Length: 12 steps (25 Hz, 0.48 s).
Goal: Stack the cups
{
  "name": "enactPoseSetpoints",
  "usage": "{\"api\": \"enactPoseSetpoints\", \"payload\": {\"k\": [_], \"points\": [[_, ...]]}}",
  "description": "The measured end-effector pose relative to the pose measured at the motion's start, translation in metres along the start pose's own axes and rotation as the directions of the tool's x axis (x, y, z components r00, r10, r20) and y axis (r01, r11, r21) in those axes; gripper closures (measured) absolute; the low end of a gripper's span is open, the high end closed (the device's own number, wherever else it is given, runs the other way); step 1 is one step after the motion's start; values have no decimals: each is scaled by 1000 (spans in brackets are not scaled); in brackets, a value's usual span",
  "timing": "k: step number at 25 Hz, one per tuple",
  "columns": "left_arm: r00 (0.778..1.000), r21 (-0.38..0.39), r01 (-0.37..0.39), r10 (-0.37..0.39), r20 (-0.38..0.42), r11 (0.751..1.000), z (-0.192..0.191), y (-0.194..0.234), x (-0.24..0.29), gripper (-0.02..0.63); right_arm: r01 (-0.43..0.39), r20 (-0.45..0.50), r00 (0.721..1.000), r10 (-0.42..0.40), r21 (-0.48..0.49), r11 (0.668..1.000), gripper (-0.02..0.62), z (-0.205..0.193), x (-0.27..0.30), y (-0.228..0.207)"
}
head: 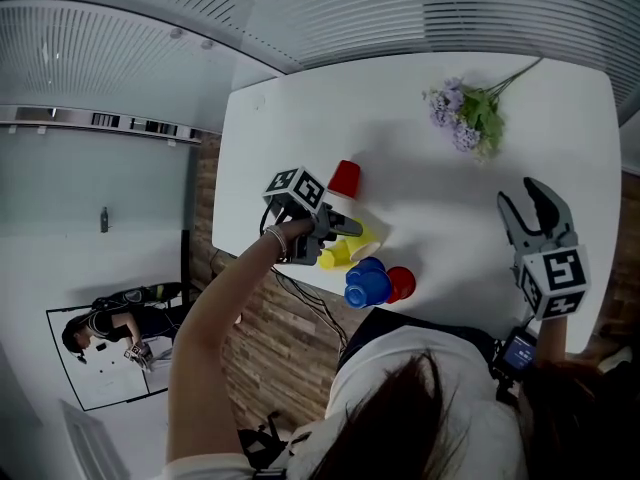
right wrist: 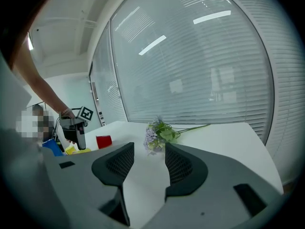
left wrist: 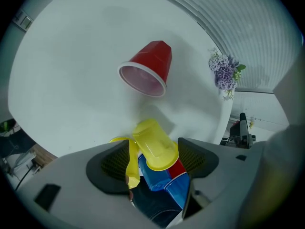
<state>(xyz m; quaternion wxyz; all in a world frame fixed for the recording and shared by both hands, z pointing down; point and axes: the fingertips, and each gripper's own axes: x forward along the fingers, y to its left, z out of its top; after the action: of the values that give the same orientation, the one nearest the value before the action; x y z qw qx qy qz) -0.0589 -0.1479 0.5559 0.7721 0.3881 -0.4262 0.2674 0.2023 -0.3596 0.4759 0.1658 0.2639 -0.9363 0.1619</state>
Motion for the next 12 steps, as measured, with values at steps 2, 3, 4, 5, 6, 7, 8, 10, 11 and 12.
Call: {"api": "enactPoseSetpoints", "payload": {"k": [2,3,4,5,6,7,8,10,11,12], "points": [[1000,-2,-8,8,-16,1000,0,-3,4,282,8,0,1000,-8,12,1000,367,-2,-2,-7],[1000,2,-15,15,-26,1000,0,-5,7,282,14,0,1000,-14,19,1000,367,-3,-4,-10],[999,7,-23,23,-35,1000,0,-6,9,282,20,0,1000,-20,26,999,367,-5,-5,-14],[999,11,-30,30,-43,999,1,-7,12,282,26,0,1000,-26,33,999,368,-6,-6,-17],[998,12,-36,36,-49,999,2,-8,15,282,30,0,1000,-30,38,999,368,-7,-7,-19],[998,12,-40,41,-53,999,3,-8,18,282,33,-1,999,-33,41,999,370,-9,-8,-21],[997,10,-45,46,-57,999,4,-8,20,282,35,-3,999,-35,42,998,370,-10,-9,-22],[996,8,-59,60,-68,998,6,-7,26,284,40,-9,999,-40,44,998,370,-12,-11,-23],[995,10,-69,69,-74,998,6,-6,28,284,43,-11,999,-42,45,998,370,-12,-12,-23],[994,13,-78,78,-80,997,6,-5,31,284,46,-12,999,-45,48,998,370,-13,-12,-24]]}}
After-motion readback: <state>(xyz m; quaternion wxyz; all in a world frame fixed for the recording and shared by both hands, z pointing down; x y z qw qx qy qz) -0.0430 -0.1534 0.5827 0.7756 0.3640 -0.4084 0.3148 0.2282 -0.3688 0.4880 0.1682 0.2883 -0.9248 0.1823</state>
